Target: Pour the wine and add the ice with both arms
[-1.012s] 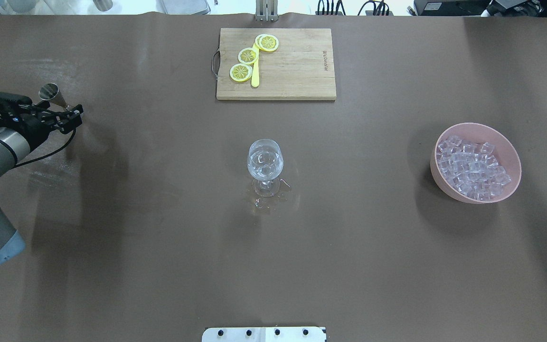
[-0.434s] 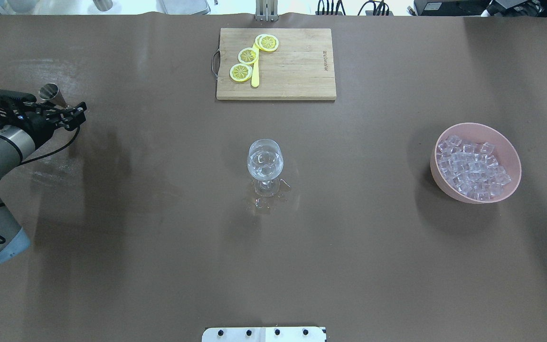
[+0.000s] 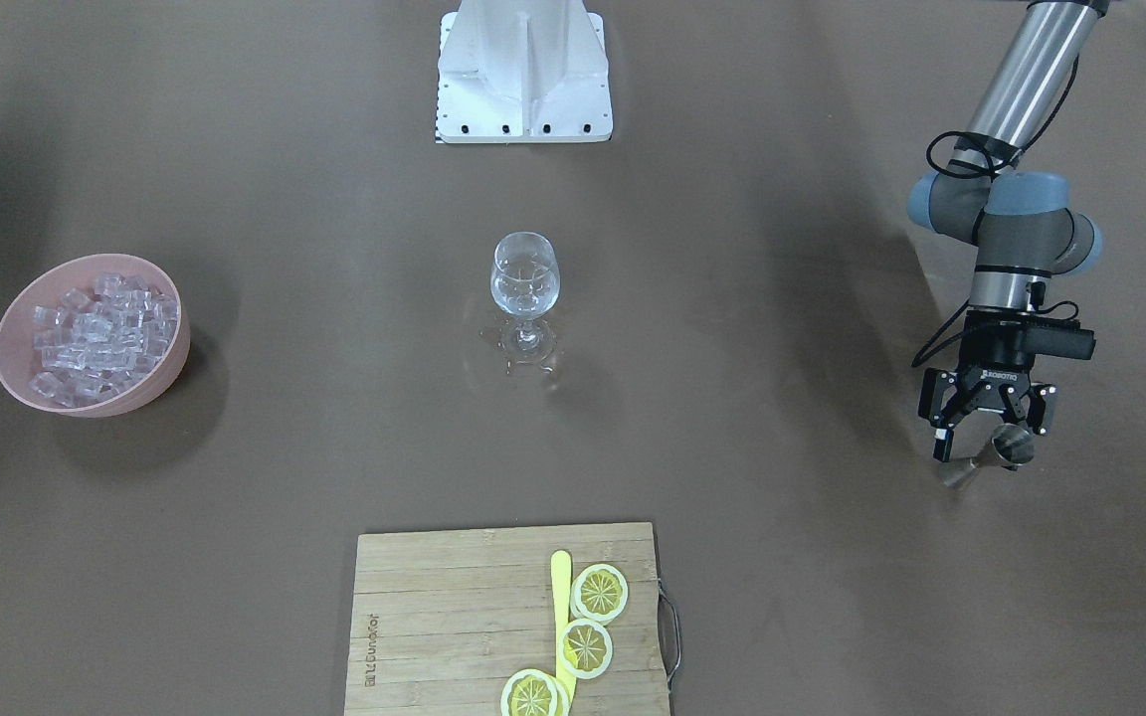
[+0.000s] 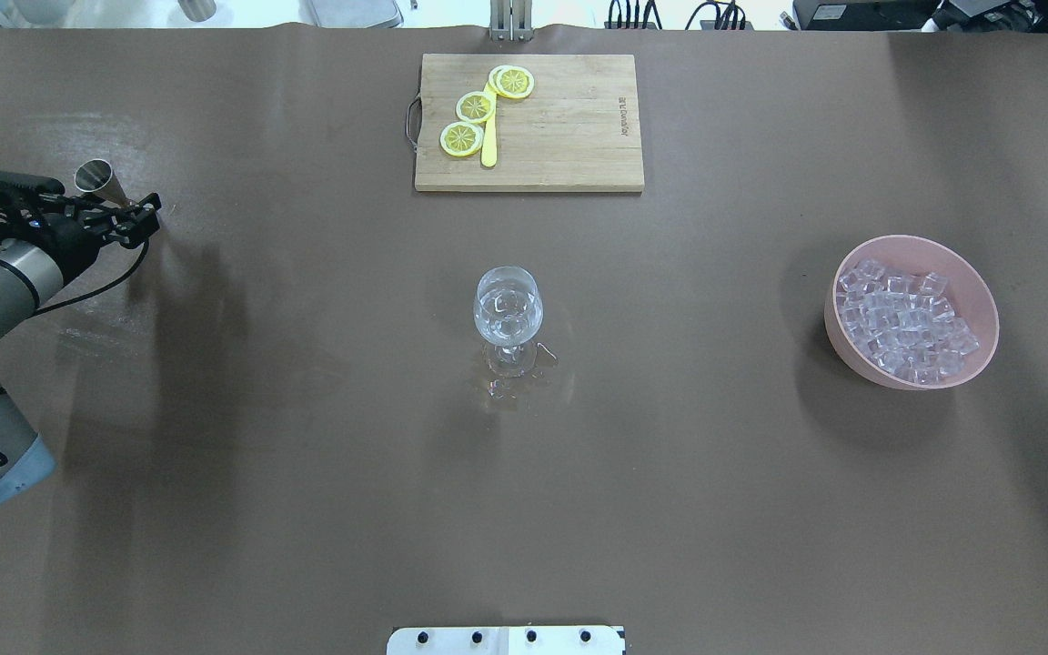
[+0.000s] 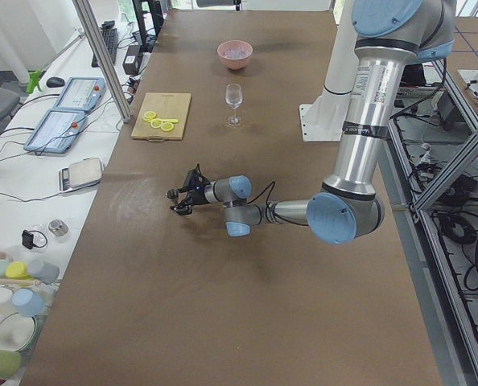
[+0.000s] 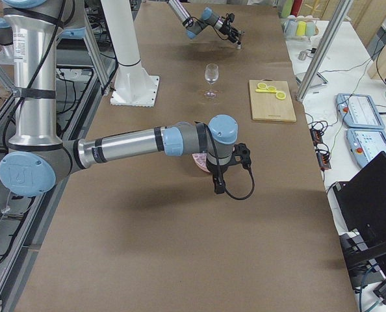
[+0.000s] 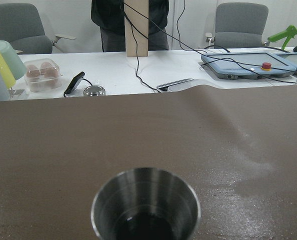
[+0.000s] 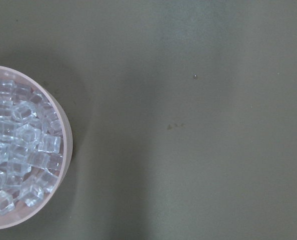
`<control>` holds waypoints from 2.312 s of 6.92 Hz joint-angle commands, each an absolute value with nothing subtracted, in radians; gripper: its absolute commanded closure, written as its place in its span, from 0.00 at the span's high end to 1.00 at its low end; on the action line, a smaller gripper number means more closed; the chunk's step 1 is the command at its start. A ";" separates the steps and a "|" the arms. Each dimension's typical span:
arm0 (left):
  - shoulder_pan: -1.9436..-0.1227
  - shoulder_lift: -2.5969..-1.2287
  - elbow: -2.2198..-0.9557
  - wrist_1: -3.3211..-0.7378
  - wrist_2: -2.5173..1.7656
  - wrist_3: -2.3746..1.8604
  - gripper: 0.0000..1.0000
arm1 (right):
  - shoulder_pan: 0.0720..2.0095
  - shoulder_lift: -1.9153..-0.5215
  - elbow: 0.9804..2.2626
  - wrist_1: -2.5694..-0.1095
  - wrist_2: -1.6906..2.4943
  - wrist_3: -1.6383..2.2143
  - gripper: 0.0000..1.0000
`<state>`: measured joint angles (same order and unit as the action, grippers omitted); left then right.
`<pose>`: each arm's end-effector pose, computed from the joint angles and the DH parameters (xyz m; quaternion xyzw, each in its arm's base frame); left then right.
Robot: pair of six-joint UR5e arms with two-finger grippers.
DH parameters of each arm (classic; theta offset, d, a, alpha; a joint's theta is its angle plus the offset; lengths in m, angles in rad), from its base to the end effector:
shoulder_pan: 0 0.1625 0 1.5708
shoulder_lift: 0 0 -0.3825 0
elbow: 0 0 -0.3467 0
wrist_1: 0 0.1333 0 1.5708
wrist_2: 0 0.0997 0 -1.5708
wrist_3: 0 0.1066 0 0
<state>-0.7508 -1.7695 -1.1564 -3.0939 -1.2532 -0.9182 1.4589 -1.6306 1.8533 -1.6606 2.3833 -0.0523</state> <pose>0.2796 -0.4888 0.5418 0.4835 0.3776 -0.1345 0.7782 0.0082 -0.4274 0.5272 0.0492 -0.3959 -0.1013 0.9113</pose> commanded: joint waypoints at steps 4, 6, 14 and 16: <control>-0.756 -1.769 -1.158 -3.093 -1.255 -0.983 0.51 | 1.460 -1.631 1.853 -1.661 2.384 -0.054 1.00; -0.762 -1.770 -1.158 -3.093 -1.253 -0.986 0.53 | 1.459 -1.631 1.852 -1.661 2.384 -0.054 1.00; -0.787 -1.784 -1.195 -3.092 -1.252 -1.037 0.00 | 1.459 -1.632 1.847 -1.660 2.384 -0.054 1.00; -0.790 -1.792 -1.259 -3.092 -1.253 -0.912 0.00 | 1.459 -1.629 1.850 -1.660 2.384 -0.054 1.00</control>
<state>-0.7875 -1.7858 -1.2244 -3.0910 -1.2516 -0.9977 1.4591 -1.6308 1.8489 -1.6600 2.3837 -0.0537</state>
